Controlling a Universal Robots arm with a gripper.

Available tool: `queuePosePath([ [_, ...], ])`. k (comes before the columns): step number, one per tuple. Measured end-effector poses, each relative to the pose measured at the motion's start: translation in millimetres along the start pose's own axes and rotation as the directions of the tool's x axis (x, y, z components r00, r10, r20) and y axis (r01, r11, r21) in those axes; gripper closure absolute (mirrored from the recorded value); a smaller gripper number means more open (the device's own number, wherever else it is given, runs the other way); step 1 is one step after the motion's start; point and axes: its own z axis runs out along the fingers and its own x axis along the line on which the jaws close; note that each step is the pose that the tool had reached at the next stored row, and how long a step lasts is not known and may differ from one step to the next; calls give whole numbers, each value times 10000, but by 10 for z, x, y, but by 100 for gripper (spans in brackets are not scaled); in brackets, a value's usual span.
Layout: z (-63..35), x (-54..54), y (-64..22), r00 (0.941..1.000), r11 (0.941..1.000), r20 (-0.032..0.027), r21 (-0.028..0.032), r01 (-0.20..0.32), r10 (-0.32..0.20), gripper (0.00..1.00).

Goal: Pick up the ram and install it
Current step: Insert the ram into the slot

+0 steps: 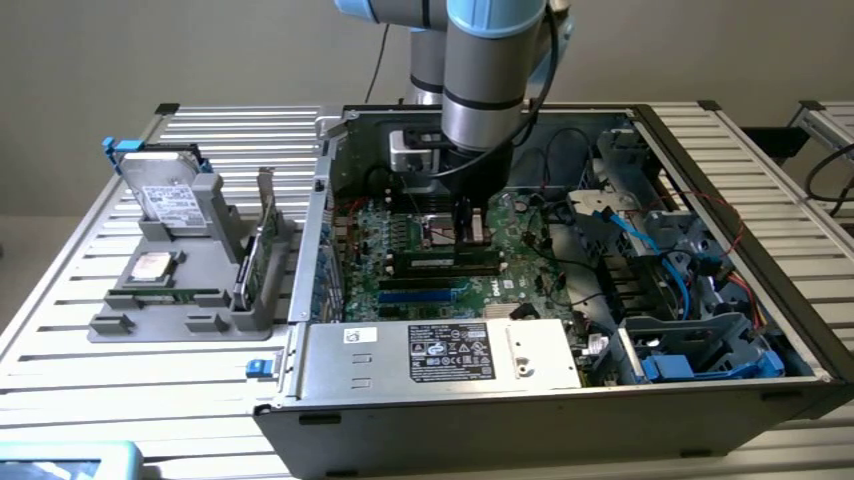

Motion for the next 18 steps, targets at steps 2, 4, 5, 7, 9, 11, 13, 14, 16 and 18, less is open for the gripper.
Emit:
queuePosePath([
  [2, 3, 0, 0, 10000, 10000, -3, -1, 0, 0, 86],
  [4, 9, -1, 0, 10000, 10000, 0, 0, 0, 0, 86],
  [5, 11, 0, 0, 10000, 10000, -1, -1, 0, 0, 86],
  [7, 14, -1, 0, 10000, 10000, -3, -1, 0, 0, 86],
  [9, 15, 0, 0, 10000, 10000, -4, -2, 0, 0, 86],
  [11, 16, -1, 0, 10000, 10000, -2, -1, 0, 0, 86],
  [13, 16, -1, 0, 10000, 10000, -2, -1, 0, 0, 86],
  [14, 16, -1, 0, 10000, 10000, -2, -1, 0, 0, 86],
  [16, 16, -1, 0, 10000, 10000, -1, 0, 0, 0, 84],
  [18, 14, -1, 0, 10000, 10000, 1, 0, 0, 0, 78],
])
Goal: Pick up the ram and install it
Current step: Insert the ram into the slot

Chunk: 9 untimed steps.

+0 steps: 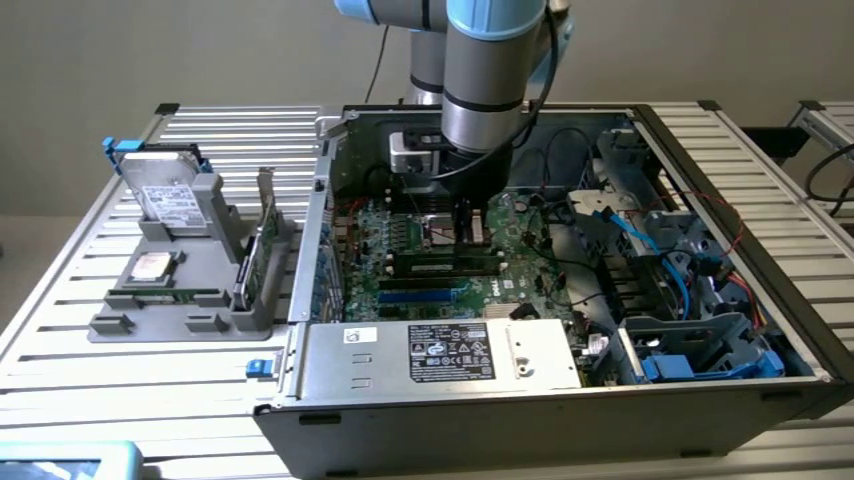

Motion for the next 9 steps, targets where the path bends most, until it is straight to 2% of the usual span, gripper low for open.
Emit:
queuePosePath([
  [9, -154, 10, -20, 10000, 10000, -4, -1, 0, 0, 78],
])
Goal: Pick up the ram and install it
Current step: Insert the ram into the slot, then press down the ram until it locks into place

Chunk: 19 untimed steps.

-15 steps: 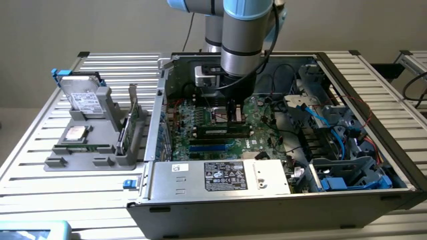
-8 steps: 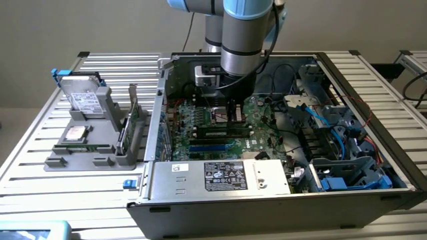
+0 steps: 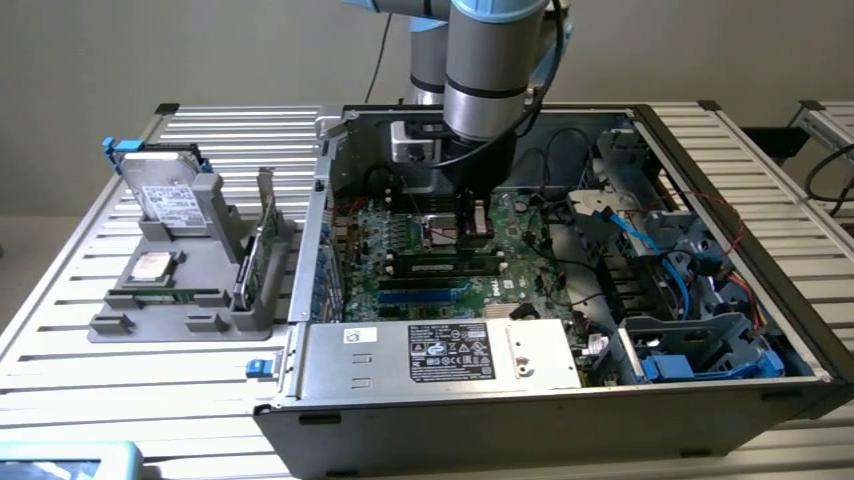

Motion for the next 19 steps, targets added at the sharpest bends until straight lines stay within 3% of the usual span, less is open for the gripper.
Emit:
queuePosePath([
  [5, -92, 17, -62, 10000, 10000, 1, -14, 2, -2, 78],
  [19, -95, 21, -76, 10000, 10000, 2, -32, 2, -2, 80],
])
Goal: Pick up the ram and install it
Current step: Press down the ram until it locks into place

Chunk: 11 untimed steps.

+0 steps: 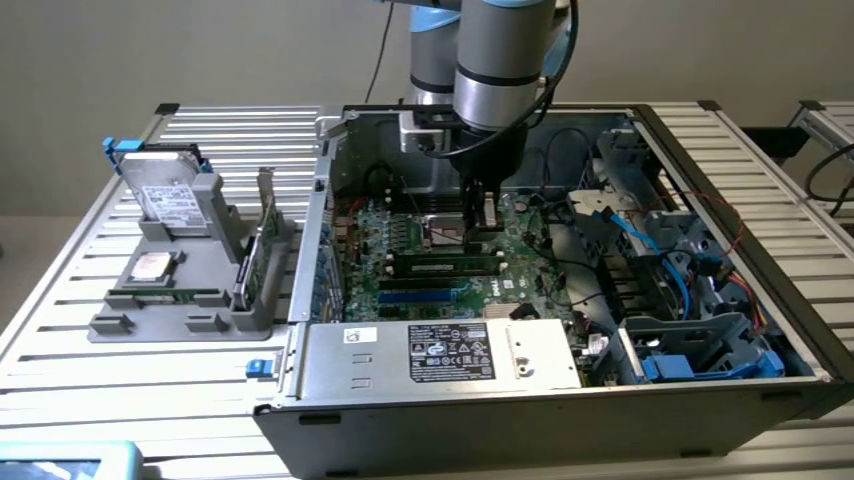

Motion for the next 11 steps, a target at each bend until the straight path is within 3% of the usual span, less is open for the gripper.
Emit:
queuePosePath([
  [1, 0, 0, 0, 10000, 10000, 1, 0, 0, 0, 80],
  [3, 0, 0, 0, 10000, 10000, 0, 0, 0, 0, 89],
  [7, 0, 0, 0, 10000, 10000, -4, -1, 1, -1, 89],
  [11, 3, 0, -34, 10000, 10000, -97, 2, -1, 1, 89],
])
